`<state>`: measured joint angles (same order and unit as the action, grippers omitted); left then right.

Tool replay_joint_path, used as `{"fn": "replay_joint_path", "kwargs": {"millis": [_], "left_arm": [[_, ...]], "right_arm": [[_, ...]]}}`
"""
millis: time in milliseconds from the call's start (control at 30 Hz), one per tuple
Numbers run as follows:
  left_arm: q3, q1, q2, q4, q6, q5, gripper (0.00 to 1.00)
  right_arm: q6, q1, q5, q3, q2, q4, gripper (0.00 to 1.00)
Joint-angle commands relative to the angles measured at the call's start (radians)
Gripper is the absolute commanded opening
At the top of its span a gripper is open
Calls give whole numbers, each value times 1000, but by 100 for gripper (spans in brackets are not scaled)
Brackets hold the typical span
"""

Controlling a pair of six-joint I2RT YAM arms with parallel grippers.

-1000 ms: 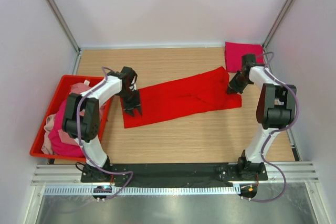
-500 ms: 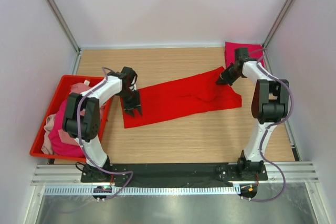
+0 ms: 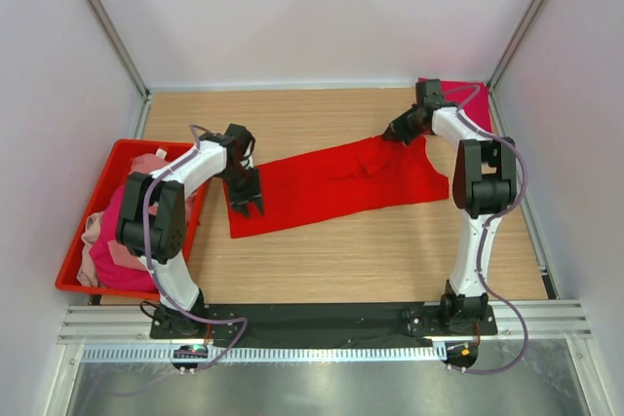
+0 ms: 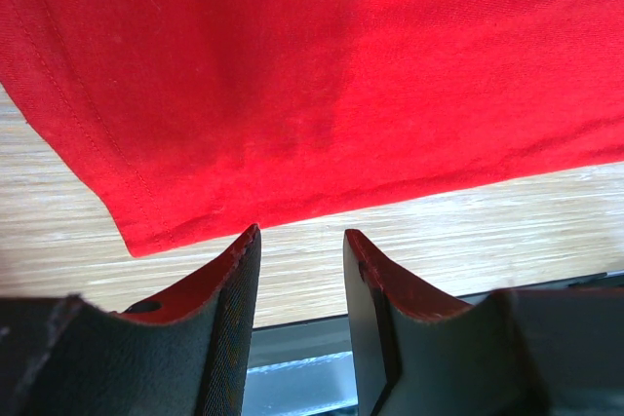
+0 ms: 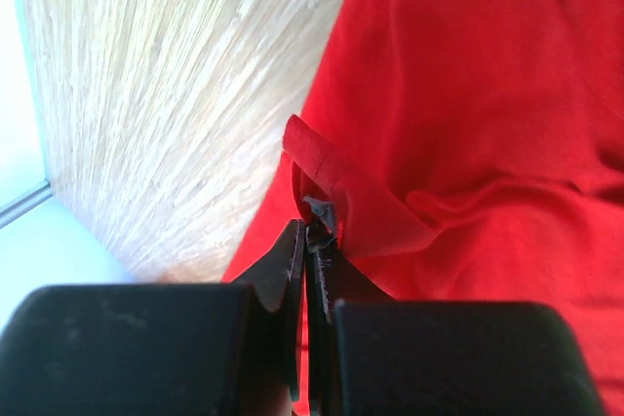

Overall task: Fold and stack the t-shirts
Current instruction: Fold the tshirt

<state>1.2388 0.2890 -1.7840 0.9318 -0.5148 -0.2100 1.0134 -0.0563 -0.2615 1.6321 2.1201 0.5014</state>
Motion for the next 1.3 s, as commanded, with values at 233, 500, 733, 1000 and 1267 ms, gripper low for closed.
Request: {"fn": "replay_joint_path", "kwargs": {"millis": [233, 500, 733, 1000, 1267], "left_arm": [[-9, 2, 37, -4, 25, -8, 41], [-4, 2, 31, -2, 29, -9, 41], [-1, 1, 28, -4, 27, -17, 41], [-2, 2, 29, -10, 28, -31, 42], [42, 2, 31, -14, 36, -37, 44]], "right_arm": [[-18, -40, -35, 126, 112, -90, 8], [-78, -45, -59, 160, 146, -113, 10], [-90, -46, -68, 202, 178, -110, 11], [-85, -45, -91, 209, 186, -116, 11], [-145, -45, -85, 141, 92, -69, 11]]}}
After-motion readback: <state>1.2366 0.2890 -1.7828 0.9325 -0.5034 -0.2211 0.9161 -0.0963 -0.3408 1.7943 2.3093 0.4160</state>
